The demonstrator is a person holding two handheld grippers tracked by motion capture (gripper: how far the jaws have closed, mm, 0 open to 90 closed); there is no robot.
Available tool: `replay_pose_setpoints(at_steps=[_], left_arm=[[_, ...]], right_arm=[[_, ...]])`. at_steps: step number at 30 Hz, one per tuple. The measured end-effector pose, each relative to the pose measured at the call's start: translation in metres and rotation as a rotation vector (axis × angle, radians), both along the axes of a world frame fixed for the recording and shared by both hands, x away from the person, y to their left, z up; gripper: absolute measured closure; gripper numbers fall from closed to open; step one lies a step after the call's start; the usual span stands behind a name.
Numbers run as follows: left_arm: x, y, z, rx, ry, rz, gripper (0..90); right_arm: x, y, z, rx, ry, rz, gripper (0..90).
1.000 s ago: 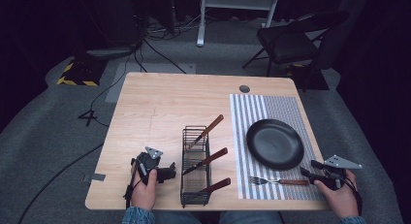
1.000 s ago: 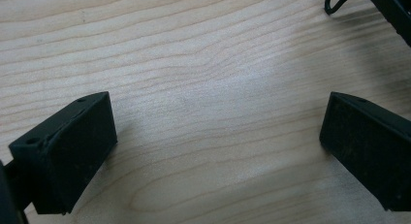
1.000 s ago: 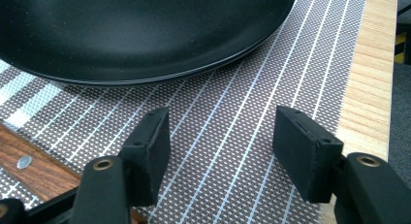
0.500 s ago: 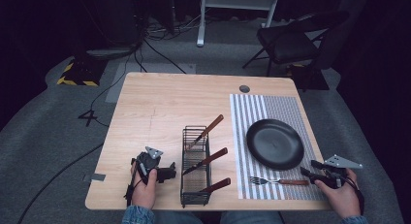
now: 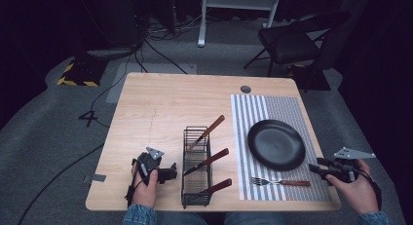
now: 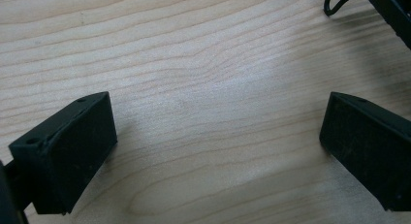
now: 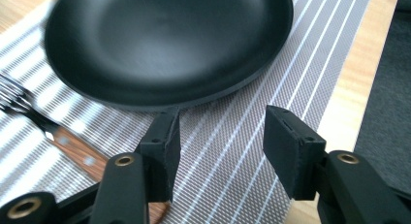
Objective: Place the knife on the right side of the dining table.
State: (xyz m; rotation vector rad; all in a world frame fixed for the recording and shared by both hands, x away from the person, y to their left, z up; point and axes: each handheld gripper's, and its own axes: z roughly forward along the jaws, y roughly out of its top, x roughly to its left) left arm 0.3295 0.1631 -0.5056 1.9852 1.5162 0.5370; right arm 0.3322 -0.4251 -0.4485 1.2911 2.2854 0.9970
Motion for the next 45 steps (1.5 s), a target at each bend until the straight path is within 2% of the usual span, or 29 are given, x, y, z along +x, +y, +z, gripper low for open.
replay_pose_setpoints(at_steps=[2, 3, 7, 18, 33, 34, 36, 41, 45], left_arm=[[0.000, 0.000, 0.000, -0.001, 0.001, 0.000, 0.0], [0.000, 0.000, 0.000, -0.001, 0.001, 0.000, 0.0], [0.000, 0.000, 0.000, -0.001, 0.000, 0.000, 0.0], [0.000, 0.000, 0.000, -0.003, 0.000, 0.000, 0.0], [0.001, 0.000, 0.000, -0.002, -0.001, -0.002, 0.0], [0.001, 0.000, 0.000, -0.002, -0.001, -0.002, 0.0], [0.000, 0.000, 0.000, -0.003, -0.001, -0.002, 0.0], [0.001, 0.000, 0.000, -0.003, -0.001, -0.001, 0.0], [0.001, 0.000, 0.000, -0.004, 0.000, -0.001, 0.0]], right_arm=[[0.000, 0.002, 0.009, 0.016, -0.008, 0.003, 49.0], [0.000, 0.002, 0.009, 0.016, -0.008, 0.003, 49.0], [0.004, 0.011, 0.034, 0.043, -0.039, 0.019, 50.5], [0.015, 0.044, 0.071, 0.091, -0.039, 0.084, 53.7], [0.047, 0.124, 0.108, 0.087, -0.062, 0.274, 54.3], [0.047, 0.124, 0.108, 0.087, -0.062, 0.274, 54.3], [0.051, 0.140, 0.114, 0.091, -0.062, 0.307, 54.3], [0.058, 0.164, 0.122, 0.081, -0.057, 0.340, 55.5], [0.063, 0.180, 0.128, 0.101, -0.042, 0.361, 55.9]])
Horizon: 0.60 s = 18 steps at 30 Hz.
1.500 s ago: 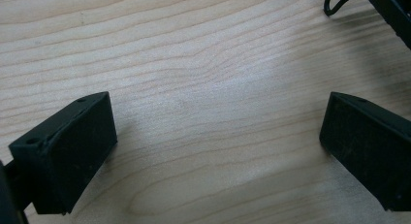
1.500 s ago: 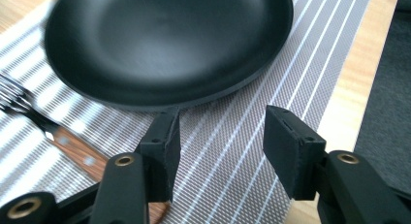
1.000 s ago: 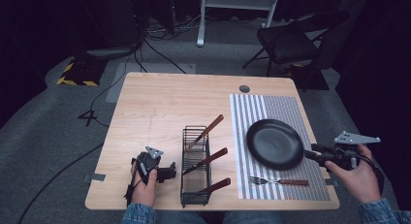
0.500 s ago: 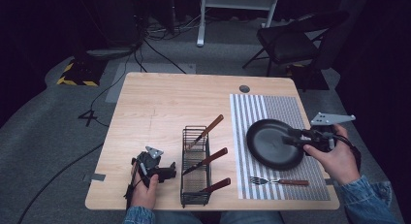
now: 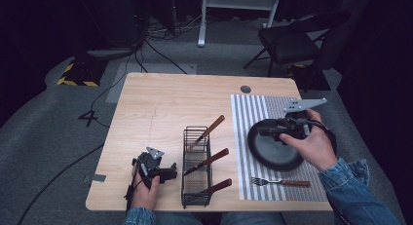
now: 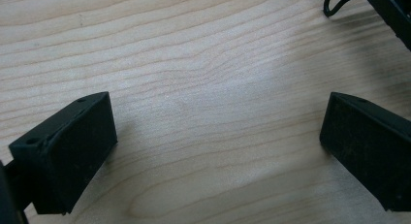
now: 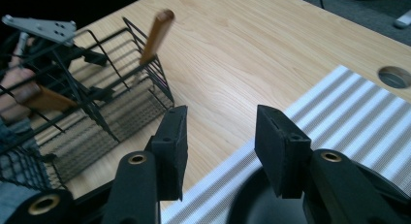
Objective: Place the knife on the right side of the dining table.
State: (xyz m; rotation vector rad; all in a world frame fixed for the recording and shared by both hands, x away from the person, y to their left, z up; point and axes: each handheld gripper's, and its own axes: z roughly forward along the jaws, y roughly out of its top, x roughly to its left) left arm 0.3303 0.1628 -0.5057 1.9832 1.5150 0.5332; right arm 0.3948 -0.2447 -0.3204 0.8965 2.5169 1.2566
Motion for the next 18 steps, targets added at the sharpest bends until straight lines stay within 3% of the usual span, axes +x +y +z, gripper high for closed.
replay_pose_setpoints(at_steps=[10, 14, 18], left_arm=[[0.000, 0.000, 0.000, 0.000, 0.000, 0.000, 0.0], [0.000, 0.000, 0.000, 0.000, 0.001, -0.001, 0.0], [0.000, 0.000, 0.000, 0.000, 0.002, -0.001, 0.0]], right_arm=[[0.014, 0.045, 0.002, 0.001, 0.030, 0.050, 56.2], [0.021, 0.056, 0.000, -0.002, 0.041, 0.053, 56.2], [0.032, 0.068, 0.000, 0.024, 0.065, 0.044, 56.9]])
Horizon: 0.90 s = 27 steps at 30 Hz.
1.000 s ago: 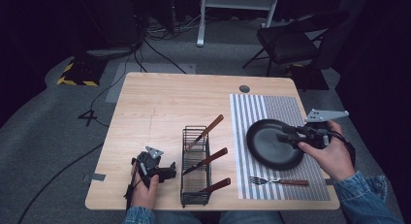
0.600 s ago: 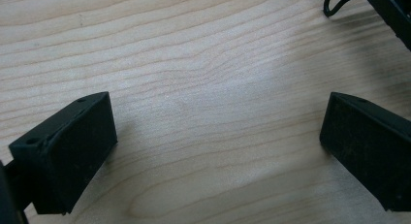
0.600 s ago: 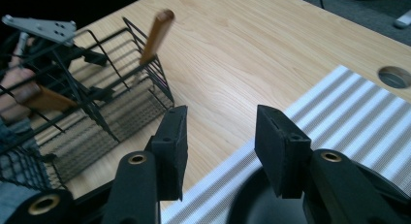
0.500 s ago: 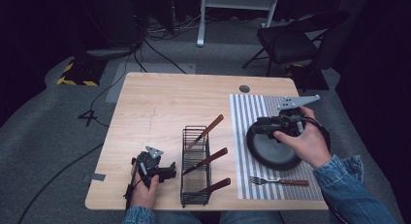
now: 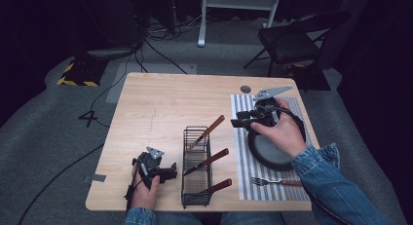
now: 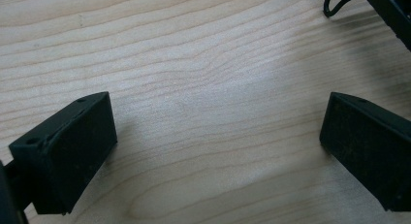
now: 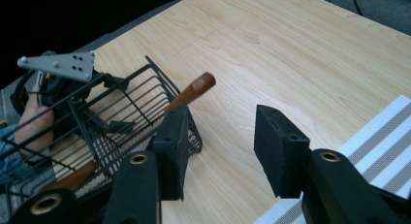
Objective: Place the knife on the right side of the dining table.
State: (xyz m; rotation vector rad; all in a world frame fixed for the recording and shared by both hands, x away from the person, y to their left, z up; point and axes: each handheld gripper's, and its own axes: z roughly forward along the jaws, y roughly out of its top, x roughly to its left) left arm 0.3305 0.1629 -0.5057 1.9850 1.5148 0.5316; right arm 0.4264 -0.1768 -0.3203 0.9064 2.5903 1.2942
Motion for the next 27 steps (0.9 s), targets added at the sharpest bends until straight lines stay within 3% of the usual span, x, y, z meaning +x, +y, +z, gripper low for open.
replay_pose_setpoints(at_steps=[15, 27], left_arm=[[0.000, 0.000, 0.000, -0.001, 0.000, 0.000, 0.0], [0.000, 0.000, 0.000, -0.002, 0.000, -0.001, 0.0]], right_arm=[[0.012, 0.031, -0.013, 0.013, 0.036, -0.004, 58.0], [0.013, 0.045, -0.018, -0.016, 0.051, 0.009, 67.5]])
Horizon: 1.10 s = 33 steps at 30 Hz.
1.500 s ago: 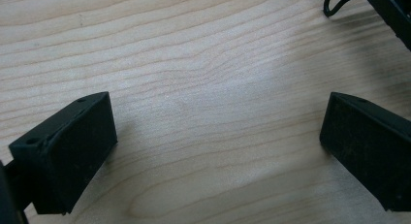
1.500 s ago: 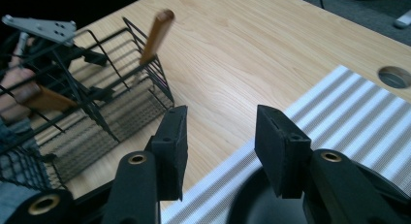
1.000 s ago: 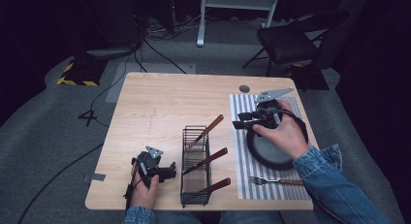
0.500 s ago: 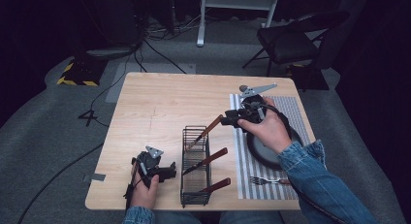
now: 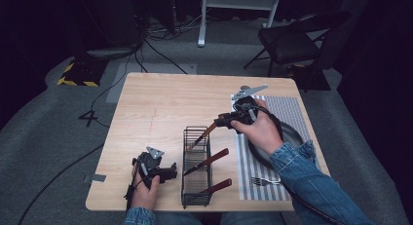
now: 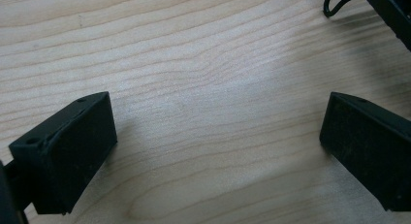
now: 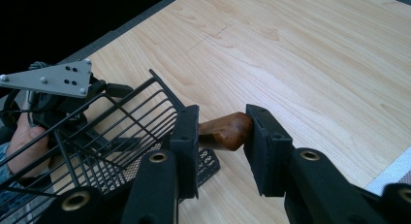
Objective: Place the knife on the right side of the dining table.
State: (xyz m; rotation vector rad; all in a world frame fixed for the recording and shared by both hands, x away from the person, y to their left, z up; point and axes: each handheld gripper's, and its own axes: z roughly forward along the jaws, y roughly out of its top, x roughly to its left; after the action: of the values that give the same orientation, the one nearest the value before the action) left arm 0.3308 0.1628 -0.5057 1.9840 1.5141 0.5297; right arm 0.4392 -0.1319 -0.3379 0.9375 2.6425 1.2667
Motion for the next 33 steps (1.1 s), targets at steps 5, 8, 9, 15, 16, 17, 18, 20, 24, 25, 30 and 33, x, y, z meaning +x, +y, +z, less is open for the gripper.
replay_pose_setpoints(at_steps=[5, 8, 9, 15, 16, 17, 18, 20, 24, 25, 30, 33], left_arm=[[0.000, 0.000, 0.000, 0.000, 0.000, 0.000, 0.0], [0.000, 0.000, 0.000, 0.000, 0.000, 0.000, 0.0], [0.000, 0.000, 0.000, 0.000, 0.000, 0.000, 0.0], [0.000, 0.000, 0.000, 0.000, 0.000, 0.000, 0.0], [0.000, 0.000, 0.000, 0.000, 0.000, 0.000, 0.0], [0.000, 0.000, 0.000, 0.000, 0.000, 0.000, 0.0], [0.000, 0.000, 0.000, 0.000, 0.000, 0.000, 0.0], [0.000, 0.000, 0.000, 0.001, 0.001, -0.001, 0.0], [0.000, 0.000, 0.000, 0.001, 0.000, -0.001, 0.0], [0.000, 0.000, 0.000, 0.001, 0.001, -0.001, 0.0], [0.000, 0.000, 0.000, 0.001, 0.000, -0.001, 0.0], [0.002, 0.000, 0.000, 0.003, 0.000, -0.005, 0.0]], right_arm=[[-0.003, -0.001, 0.004, 0.028, 0.017, 0.031, 75.4], [-0.007, 0.001, 0.008, 0.026, 0.011, 0.055, 77.3], [-0.009, 0.002, 0.010, 0.035, 0.022, 0.062, 78.4], [-0.020, 0.008, 0.025, 0.029, -0.018, 0.080, 81.2], [-0.020, 0.009, 0.027, 0.029, -0.020, 0.079, 81.2], [-0.021, 0.009, 0.029, 0.032, -0.015, 0.078, 81.1], [-0.021, 0.009, 0.029, 0.032, -0.015, 0.078, 81.1], [-0.023, 0.007, 0.036, 0.043, -0.014, 0.076, 81.2], [-0.024, 0.001, 0.047, 0.064, 0.001, 0.074, 81.1], [-0.025, -0.001, 0.050, 0.067, 0.001, 0.072, 81.2], [-0.028, -0.014, 0.068, 0.092, -0.010, 0.059, 81.2], [-0.030, -0.023, 0.078, 0.104, -0.014, 0.052, 81.1]])
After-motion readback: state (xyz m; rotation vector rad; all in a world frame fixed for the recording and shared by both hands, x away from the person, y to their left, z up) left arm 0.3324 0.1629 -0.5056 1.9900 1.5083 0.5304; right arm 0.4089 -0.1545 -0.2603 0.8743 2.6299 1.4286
